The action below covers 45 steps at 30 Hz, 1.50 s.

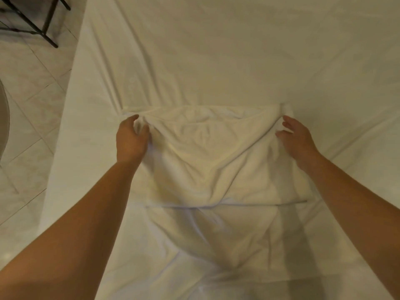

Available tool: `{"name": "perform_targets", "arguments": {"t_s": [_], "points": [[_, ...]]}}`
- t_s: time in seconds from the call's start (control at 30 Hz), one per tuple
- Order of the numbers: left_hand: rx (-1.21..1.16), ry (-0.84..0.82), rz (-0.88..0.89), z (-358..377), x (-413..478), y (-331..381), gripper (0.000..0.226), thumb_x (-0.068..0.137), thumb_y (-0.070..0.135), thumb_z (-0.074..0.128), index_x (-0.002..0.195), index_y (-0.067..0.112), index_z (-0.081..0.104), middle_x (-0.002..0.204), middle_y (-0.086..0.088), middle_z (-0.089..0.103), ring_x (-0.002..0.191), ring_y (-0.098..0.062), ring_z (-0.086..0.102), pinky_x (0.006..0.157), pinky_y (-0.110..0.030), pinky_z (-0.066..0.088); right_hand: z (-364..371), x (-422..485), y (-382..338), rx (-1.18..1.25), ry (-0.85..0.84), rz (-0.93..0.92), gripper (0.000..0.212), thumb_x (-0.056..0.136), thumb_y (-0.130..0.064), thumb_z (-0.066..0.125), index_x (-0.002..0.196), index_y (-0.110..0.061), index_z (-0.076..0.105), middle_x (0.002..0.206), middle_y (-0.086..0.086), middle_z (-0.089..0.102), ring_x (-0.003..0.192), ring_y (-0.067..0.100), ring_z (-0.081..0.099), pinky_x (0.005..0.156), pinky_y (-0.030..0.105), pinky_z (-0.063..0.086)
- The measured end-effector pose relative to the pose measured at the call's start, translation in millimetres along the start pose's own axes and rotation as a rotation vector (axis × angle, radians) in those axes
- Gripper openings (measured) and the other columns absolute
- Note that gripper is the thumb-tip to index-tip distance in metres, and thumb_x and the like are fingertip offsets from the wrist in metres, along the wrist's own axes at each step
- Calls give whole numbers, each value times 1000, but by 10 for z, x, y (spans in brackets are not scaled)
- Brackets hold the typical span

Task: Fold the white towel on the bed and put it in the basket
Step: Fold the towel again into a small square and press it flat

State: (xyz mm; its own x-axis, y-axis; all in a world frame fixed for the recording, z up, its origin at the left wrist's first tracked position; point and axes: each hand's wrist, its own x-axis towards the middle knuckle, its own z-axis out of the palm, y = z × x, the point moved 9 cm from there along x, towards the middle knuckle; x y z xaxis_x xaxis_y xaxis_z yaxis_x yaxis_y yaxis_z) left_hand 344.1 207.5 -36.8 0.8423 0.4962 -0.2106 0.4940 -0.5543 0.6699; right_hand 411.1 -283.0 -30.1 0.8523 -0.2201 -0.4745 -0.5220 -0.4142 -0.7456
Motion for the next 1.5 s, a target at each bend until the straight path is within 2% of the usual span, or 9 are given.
{"name": "perform_targets", "arguments": {"t_s": [0.2, 0.4, 0.5, 0.63, 0.83, 0.97, 1.17, 1.3, 1.5], "points": [[174, -96, 29, 150, -93, 6, 60, 98, 42, 55, 149, 11, 52, 148, -15, 55, 135, -38, 51, 112, -52, 44, -16, -204, 179, -61, -32, 3, 54, 96, -11, 61, 147, -23, 48, 147, 4, 52, 124, 20, 56, 93, 26, 41], [251, -111, 120, 271, -211, 335, 54, 102, 36, 56, 149, 11, 51, 149, -15, 54, 138, -35, 48, 111, -49, 43, -160, -344, 303, -126, -41, -26, 54, 95, -13, 61, 146, -24, 50, 145, 3, 53, 123, 22, 58, 90, 30, 45], [251, -142, 131, 400, -282, 438, 55, 101, 37, 55, 150, 13, 50, 152, -14, 52, 141, -36, 44, 114, -50, 41, -236, -432, 390, -150, -60, -27, 54, 94, -13, 61, 146, -25, 50, 147, 4, 52, 125, 22, 57, 101, 41, 50], [274, -170, 161, 593, -402, 626, 55, 102, 38, 55, 151, 14, 49, 152, -15, 51, 141, -38, 43, 114, -50, 41, -371, -574, 513, -161, -60, -27, 54, 95, -12, 60, 146, -24, 49, 146, 2, 52, 129, 21, 54, 102, 33, 45], [332, -243, 255, 995, -651, 1060, 56, 103, 38, 54, 153, 13, 46, 153, -17, 49, 141, -39, 41, 115, -50, 39, -562, -709, 819, -137, -54, 23, 54, 94, -14, 63, 145, -26, 49, 146, 5, 53, 129, 22, 54, 105, 35, 45], [368, -304, 334, 1394, -824, 1423, 55, 102, 38, 54, 154, 23, 47, 154, -13, 49, 141, -38, 42, 115, -51, 39, -704, -780, 1049, -147, -52, 64, 55, 91, -15, 64, 144, -23, 50, 143, 6, 55, 126, 24, 57, 109, 39, 44], [423, -389, 413, 2014, -976, 1989, 56, 101, 41, 56, 155, 32, 43, 157, -7, 45, 145, -34, 36, 114, -51, 40, -922, -794, 1388, -118, -18, 136, 57, 89, -15, 67, 143, -17, 50, 117, 9, 63, 107, 26, 62, 89, 26, 43], [489, -408, 508, 2440, -1056, 2440, 57, 101, 41, 57, 155, 30, 44, 155, -6, 48, 137, -38, 44, 111, -50, 43, -985, -795, 1581, -92, -22, 166, 60, 89, -18, 68, 145, -17, 48, 139, 11, 57, 123, 26, 57, 105, 36, 46], [601, -414, 627, 3034, -1173, 3014, 57, 101, 43, 55, 156, 32, 42, 155, -4, 48, 129, -40, 45, 104, -51, 46, -1000, -761, 1814, -53, -53, 192, 56, 90, -25, 69, 142, -16, 49, 139, 8, 58, 116, 24, 61, 99, 35, 47]]}}
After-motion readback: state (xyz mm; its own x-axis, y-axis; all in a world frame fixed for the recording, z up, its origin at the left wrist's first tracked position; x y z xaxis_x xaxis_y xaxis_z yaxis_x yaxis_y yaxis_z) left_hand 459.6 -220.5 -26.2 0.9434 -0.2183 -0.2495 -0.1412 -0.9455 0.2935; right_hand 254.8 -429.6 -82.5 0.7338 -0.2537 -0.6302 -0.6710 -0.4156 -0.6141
